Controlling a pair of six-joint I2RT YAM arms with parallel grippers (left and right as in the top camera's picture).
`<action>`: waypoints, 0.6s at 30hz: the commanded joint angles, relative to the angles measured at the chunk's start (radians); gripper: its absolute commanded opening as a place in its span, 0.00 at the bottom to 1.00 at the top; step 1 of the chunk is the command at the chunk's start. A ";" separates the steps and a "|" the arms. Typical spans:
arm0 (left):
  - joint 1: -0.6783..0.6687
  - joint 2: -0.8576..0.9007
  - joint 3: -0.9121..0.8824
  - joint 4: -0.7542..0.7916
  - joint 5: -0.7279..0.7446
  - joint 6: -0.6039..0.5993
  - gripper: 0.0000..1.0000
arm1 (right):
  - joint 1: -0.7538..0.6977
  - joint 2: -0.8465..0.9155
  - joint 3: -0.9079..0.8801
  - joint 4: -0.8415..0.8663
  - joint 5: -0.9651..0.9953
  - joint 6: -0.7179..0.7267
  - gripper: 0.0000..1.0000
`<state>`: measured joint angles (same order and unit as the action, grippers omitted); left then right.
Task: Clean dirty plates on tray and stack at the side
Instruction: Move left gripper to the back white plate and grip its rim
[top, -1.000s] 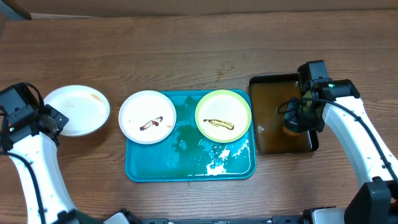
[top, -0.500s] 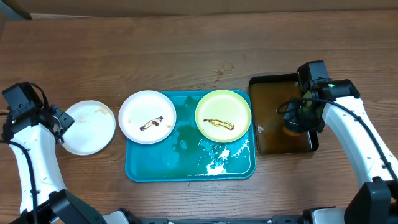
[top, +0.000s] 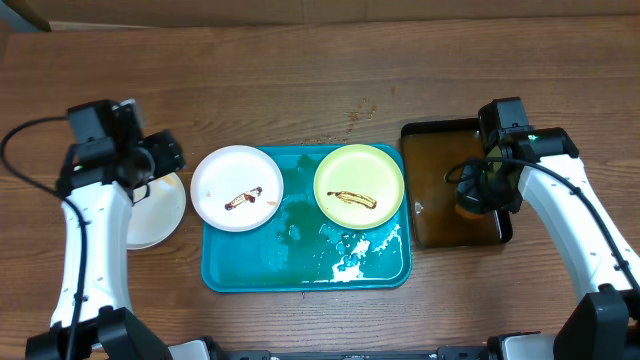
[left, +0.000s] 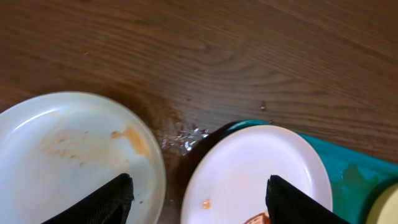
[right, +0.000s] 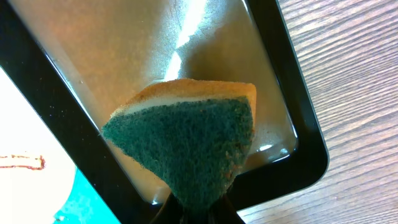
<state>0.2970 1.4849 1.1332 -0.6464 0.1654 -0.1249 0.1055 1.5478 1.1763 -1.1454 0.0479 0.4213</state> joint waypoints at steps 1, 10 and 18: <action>-0.031 0.063 0.021 0.021 0.026 0.080 0.69 | -0.001 0.003 0.001 -0.002 -0.006 -0.003 0.04; -0.036 0.227 0.021 0.024 0.061 0.080 0.64 | -0.001 0.003 0.001 -0.008 -0.006 -0.003 0.04; -0.039 0.294 0.021 0.019 0.087 0.080 0.59 | -0.001 0.003 0.001 -0.009 -0.006 -0.003 0.04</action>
<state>0.2630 1.7527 1.1381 -0.6239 0.2314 -0.0673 0.1055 1.5478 1.1763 -1.1549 0.0479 0.4213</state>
